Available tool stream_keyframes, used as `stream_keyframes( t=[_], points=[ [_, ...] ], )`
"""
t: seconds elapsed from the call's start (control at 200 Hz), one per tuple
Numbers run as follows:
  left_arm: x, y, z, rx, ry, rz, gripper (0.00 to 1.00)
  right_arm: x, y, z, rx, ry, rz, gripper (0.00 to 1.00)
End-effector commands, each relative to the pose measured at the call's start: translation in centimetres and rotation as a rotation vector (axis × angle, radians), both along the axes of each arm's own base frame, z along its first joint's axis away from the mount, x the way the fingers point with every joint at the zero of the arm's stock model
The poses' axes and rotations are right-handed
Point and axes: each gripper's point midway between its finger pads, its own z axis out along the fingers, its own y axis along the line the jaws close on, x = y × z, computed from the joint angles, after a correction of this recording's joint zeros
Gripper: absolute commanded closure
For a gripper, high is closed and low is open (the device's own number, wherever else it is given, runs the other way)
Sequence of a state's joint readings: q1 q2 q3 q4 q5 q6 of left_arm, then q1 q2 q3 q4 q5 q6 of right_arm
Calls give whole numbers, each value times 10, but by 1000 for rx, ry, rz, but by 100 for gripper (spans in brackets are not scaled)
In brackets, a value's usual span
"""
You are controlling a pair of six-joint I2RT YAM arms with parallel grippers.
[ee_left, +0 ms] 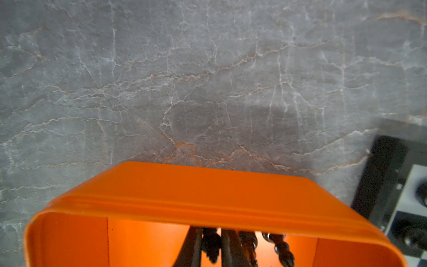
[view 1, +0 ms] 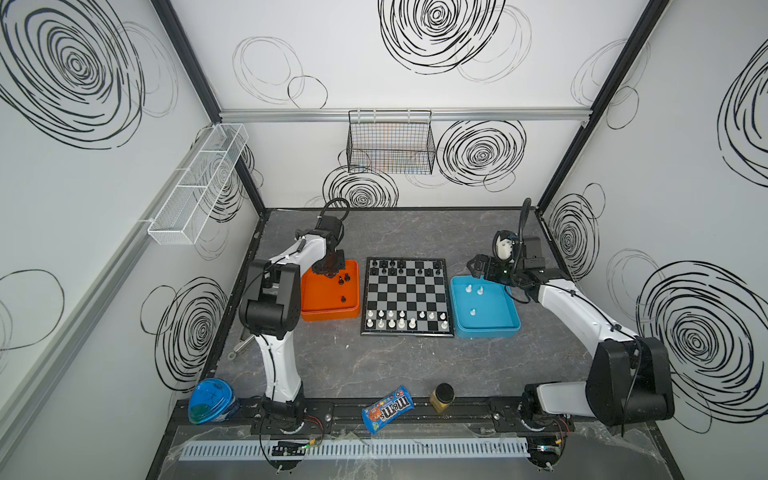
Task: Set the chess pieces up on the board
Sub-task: 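Lift the black piece and carry it over the board's farthest row with the left gripper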
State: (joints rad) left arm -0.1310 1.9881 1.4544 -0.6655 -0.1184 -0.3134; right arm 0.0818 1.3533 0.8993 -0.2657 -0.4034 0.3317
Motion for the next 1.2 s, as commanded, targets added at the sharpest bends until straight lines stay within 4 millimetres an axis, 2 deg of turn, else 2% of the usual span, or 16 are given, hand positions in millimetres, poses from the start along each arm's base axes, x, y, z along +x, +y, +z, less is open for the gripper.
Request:
stream_keyframes(
  t=[0.0,0.425,0.645,0.826,0.966,1.061,1.196],
  points=[
    [-7,0,16,19,-9,-11,87,-3,-1,7,-7,-13,10,0],
    [-13,-5,47,7,-48,-29,87,-3,-1,10,-5,-19,13,0],
    [-12,-27,81,-12,-102,-70,87,-6,-2,10,-5,-24,9,0],
    [-5,-76,111,-38,-150,-160,86,-7,-2,8,-6,-23,7,0],
    [3,-130,128,-70,-183,-250,86,-7,-3,11,-4,-32,2,0],
    [9,-166,134,-95,-195,-308,85,-6,-4,12,-5,-35,0,0],
    [16,-212,132,-116,-194,-379,85,-4,-6,13,-4,-40,-1,0]
  ],
)
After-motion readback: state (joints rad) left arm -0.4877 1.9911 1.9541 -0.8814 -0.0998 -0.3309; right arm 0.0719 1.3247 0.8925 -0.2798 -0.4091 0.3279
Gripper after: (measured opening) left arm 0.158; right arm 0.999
